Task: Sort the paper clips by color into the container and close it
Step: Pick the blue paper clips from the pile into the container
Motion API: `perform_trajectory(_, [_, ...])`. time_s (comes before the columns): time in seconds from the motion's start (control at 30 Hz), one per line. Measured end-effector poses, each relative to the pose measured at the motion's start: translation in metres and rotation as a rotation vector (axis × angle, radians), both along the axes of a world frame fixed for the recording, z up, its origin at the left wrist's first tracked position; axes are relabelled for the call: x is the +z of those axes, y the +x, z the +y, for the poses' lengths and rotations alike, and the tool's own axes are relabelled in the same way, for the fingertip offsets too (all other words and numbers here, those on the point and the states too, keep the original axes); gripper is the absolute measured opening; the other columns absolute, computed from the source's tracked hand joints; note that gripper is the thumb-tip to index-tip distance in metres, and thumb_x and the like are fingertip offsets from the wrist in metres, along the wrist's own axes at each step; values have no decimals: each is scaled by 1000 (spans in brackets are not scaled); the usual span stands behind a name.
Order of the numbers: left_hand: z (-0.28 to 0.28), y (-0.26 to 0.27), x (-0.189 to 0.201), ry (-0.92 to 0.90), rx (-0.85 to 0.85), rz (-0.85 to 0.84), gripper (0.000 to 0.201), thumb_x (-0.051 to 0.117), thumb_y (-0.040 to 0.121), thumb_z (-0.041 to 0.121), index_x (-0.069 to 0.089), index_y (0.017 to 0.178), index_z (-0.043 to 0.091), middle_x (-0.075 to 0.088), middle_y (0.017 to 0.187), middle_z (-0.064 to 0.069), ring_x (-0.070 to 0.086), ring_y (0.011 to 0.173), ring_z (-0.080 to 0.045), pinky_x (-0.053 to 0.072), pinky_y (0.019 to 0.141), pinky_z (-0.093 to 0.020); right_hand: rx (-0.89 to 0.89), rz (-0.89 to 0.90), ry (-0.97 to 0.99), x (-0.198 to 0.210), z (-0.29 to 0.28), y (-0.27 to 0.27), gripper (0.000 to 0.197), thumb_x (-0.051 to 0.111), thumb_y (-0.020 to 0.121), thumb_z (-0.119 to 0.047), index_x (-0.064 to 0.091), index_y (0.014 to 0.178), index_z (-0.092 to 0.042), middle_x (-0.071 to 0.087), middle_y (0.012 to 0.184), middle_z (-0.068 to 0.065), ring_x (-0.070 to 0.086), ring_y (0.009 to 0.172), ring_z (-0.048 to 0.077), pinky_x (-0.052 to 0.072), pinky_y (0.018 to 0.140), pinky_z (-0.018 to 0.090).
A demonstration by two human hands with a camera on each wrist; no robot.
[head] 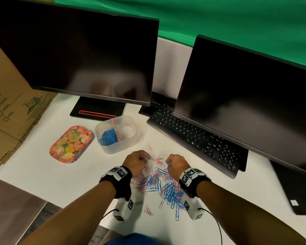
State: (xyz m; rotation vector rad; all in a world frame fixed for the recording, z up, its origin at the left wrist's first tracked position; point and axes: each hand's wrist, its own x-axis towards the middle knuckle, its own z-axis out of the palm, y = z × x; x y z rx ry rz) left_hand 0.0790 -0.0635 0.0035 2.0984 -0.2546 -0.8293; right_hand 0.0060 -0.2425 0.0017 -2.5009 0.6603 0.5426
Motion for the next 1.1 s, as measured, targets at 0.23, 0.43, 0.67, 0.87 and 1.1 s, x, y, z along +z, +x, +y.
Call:
perform_trajectory(0.23, [-28,-10,4,22,-177,-51,5,60,82,19,64,79,18,66,81,3,61,73,-11,49,67,-21,-251,-117,203,2,-12,-9,23,46,96,-22,59,109,-7,65,110,14,59,104,31,43,81,28])
perform_trajectory(0.43, [-54,-19,3,376,-673,-450,19,56,87,18,66,103,22,60,111,-4,60,101,-26,50,87,-35,-372,-169,350,2,-24,-22,11,51,94,-24,58,89,-16,64,90,9,62,91,30,47,75,31])
perform_trajectory(0.67, [-56,-18,0,438,-711,-463,14,54,86,12,63,95,17,57,108,-5,61,96,-29,51,84,-36,-383,-230,376,10,-35,-30,12,49,94,-16,57,85,-17,58,79,1,52,73,19,39,61,23])
perform_trajectory(0.87, [-45,-12,3,283,-539,-372,13,54,82,14,64,85,21,67,90,0,64,84,-23,55,76,-32,-481,-283,502,15,-31,-24,16,51,94,-15,57,80,-19,57,68,-1,47,56,13,36,55,24])
perform_trajectory(1.1, [-25,1,23,-53,-150,-46,27,51,89,3,65,107,17,62,76,1,54,61,-9,41,58,-18,-694,-350,873,38,-12,-4,16,47,96,-4,53,83,-10,51,60,8,45,49,18,31,43,21])
